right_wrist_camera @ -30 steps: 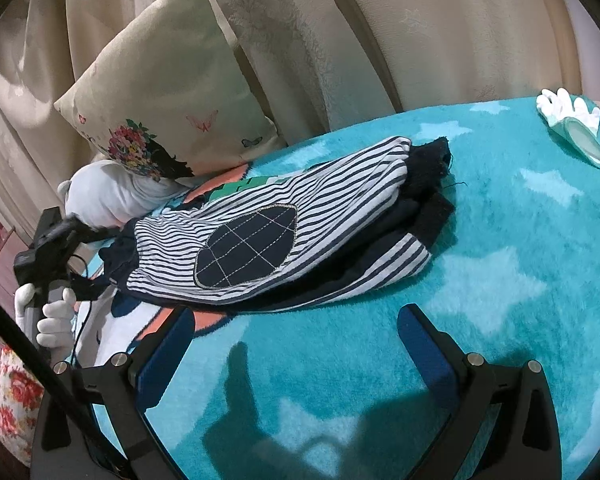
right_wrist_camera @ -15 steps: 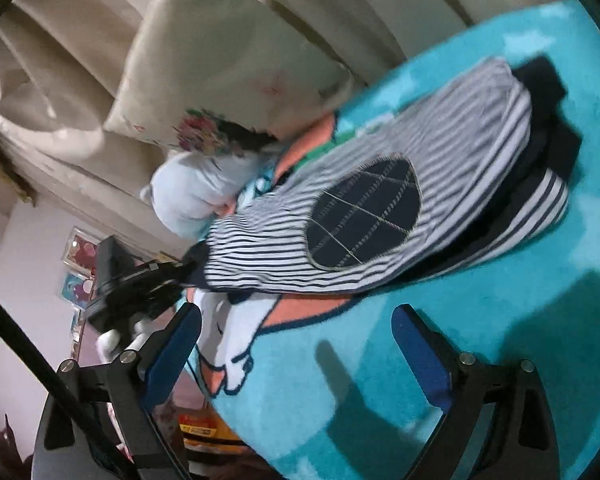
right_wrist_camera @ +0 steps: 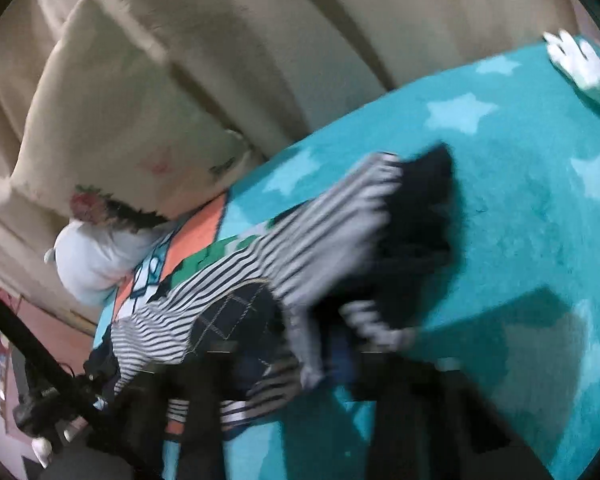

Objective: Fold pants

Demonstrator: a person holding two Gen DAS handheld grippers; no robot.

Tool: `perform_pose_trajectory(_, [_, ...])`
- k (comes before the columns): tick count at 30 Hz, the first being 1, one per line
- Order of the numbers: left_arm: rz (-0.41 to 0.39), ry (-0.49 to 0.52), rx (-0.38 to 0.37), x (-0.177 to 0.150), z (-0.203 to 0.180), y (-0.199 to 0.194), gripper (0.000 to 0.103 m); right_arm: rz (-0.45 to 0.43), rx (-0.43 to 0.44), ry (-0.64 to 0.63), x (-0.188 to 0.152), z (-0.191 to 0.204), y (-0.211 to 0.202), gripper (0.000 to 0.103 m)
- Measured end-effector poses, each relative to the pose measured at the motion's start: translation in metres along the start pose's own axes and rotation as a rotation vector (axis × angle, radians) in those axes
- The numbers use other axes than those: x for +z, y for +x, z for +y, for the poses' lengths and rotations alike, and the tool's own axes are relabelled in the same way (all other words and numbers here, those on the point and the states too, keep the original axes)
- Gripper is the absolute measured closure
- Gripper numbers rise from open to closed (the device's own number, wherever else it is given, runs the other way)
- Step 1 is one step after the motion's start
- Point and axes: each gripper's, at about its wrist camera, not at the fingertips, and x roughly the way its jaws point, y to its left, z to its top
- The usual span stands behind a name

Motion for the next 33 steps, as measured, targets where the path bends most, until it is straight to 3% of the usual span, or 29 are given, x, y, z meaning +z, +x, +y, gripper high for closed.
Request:
perform_pose_trajectory(3, [-0.019,0.008,-0.007,-0.007,-0.005,-0.012,0.091,-0.047,0.055,0.018,-0.004,-0.005,-0.017,0.093])
perform_pose_trajectory(12, [-0.054,0.057,0.013,-0.046,-0.012,-0.041,0.090,-0.236,0.035,-0.098,-0.047,-0.011,-0.121,0.095])
perform_pose_trajectory(15, [-0.013,-0.008,-0.005,-0.049,0.006,-0.034,0.089,-0.249,-0.036,-0.110,-0.057,-0.025,-0.129,0.094])
perform_pose_trajectory(17, [-0.022,-0.025,-0.042,-0.051,0.011,-0.040,0.087,-0.236,-0.014,-0.097,-0.063,-0.028,-0.128,0.094])
perform_pose_trajectory(18, [-0.039,-0.013,-0.042,-0.051,0.009,-0.046,0.085,-0.224,0.007,-0.106,-0.066,-0.027,-0.127,0.086])
perform_pose_trajectory(19, [-0.056,0.000,-0.038,-0.052,0.005,-0.051,0.083,-0.210,0.018,-0.123,-0.068,-0.025,-0.126,0.067])
perform_pose_trajectory(21, [-0.085,0.026,-0.028,-0.051,-0.002,-0.059,0.081,-0.191,0.017,-0.146,-0.066,-0.019,-0.119,0.044])
perform_pose_trajectory(25, [-0.069,0.035,-0.014,-0.052,-0.006,-0.050,0.078,-0.126,0.042,-0.112,-0.046,-0.024,-0.090,0.041])
perform_pose_trajectory(29, [-0.033,0.014,0.004,-0.049,-0.001,-0.033,0.078,-0.076,0.012,-0.015,-0.020,-0.029,-0.042,0.041])
perform_pose_trajectory(30, [-0.029,0.012,0.005,-0.048,0.001,-0.030,0.078,-0.082,0.018,0.009,-0.018,-0.031,-0.035,0.048])
perform_pose_trajectory(31, [-0.023,0.012,0.006,-0.048,0.002,-0.028,0.081,-0.104,0.039,0.036,-0.015,-0.033,-0.032,0.074])
perform_pose_trajectory(32, [-0.016,0.004,0.006,-0.047,0.004,-0.026,0.085,-0.095,0.075,0.068,-0.013,-0.037,-0.028,0.092])
perform_pose_trajectory(33, [-0.007,-0.011,-0.006,-0.046,0.007,-0.025,0.088,-0.090,0.116,0.102,-0.012,-0.041,-0.028,0.096])
